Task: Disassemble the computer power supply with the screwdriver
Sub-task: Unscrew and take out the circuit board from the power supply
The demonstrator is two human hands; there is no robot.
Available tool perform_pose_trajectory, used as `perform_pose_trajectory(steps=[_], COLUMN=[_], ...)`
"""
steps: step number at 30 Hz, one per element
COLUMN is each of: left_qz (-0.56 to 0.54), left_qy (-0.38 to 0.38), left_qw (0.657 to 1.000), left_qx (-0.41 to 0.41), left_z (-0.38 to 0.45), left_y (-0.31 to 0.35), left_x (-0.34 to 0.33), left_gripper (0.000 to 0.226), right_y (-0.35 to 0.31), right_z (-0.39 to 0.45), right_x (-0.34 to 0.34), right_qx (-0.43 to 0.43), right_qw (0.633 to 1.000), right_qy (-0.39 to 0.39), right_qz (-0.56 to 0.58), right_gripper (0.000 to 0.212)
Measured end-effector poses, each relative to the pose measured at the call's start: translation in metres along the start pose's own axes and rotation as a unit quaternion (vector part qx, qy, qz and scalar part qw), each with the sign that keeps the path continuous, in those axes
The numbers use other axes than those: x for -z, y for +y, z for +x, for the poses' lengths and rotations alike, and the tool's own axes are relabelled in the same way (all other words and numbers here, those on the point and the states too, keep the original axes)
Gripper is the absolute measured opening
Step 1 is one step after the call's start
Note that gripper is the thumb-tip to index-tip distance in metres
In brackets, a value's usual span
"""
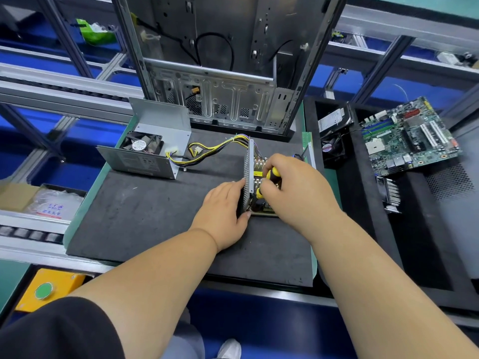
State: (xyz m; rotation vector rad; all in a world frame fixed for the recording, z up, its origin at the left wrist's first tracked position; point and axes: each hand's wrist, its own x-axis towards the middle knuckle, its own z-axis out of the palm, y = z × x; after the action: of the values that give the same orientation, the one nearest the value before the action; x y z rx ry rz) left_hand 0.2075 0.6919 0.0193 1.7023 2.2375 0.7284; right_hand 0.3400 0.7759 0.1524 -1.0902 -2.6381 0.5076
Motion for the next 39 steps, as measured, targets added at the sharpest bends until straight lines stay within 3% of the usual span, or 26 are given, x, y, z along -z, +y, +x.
perform_pose_trajectory(steps=[3,8,14,19,23,29,33,39], left_qz=[-0.001,-0.006,-0.001,-0.001,0.000,0.002,-0.001,-0.004], left_qy=[0.002,0.002,-0.001,0.005,0.005,0.008,0.016,0.013], left_qw=[1.000,1.000,1.000,1.000,1.000,1.000,1.000,1.000], left_qx=[0.003,0.001,0.002,-0.002,-0.006,-0.008,-0.015,-0.013], left_z=[-0.0005,-0.0009,0.0000,-0.0007,-0.0005,-0.0006,-0.0009,-0.0004], left_y=[0.0003,0.0004,0.0002,0.0006,0.0011,0.0006,0.0004,-0.0008], left_x=[-0.0002,0.0009,0.0003,0.0007,0.0013,0.0013,0.0003,0.0000], left_gripper=[0.069,0.071,0.072,0.071,0.071,0.070,0.069,0.070], right_y=[-0.0002,0.0003,0.0007,0.0010,-0.0003,-0.0006,-0.0002,-0.0012], right_z=[0.0012,0.0019,0.0018,0.0033,0.0033,0.0020,0.0010,0.0019], right_x=[0.0002,-0.0015,0.0004,0.0019,0.0014,0.0022,0.0037,0.0006], right_qx=[-0.004,0.001,0.000,-0.009,0.009,0.011,0.003,0.005], right_qw=[1.000,0.999,1.000,1.000,1.000,1.000,1.000,0.999], right_qy=[0.003,-0.009,-0.012,-0.009,-0.005,-0.007,-0.013,-0.018], right_qz=[-0.024,0.033,0.015,-0.025,0.016,0.005,-0.024,0.025], right_gripper=[0.038,0.009,0.010,0.031,0.012,0.015,0.037,0.013])
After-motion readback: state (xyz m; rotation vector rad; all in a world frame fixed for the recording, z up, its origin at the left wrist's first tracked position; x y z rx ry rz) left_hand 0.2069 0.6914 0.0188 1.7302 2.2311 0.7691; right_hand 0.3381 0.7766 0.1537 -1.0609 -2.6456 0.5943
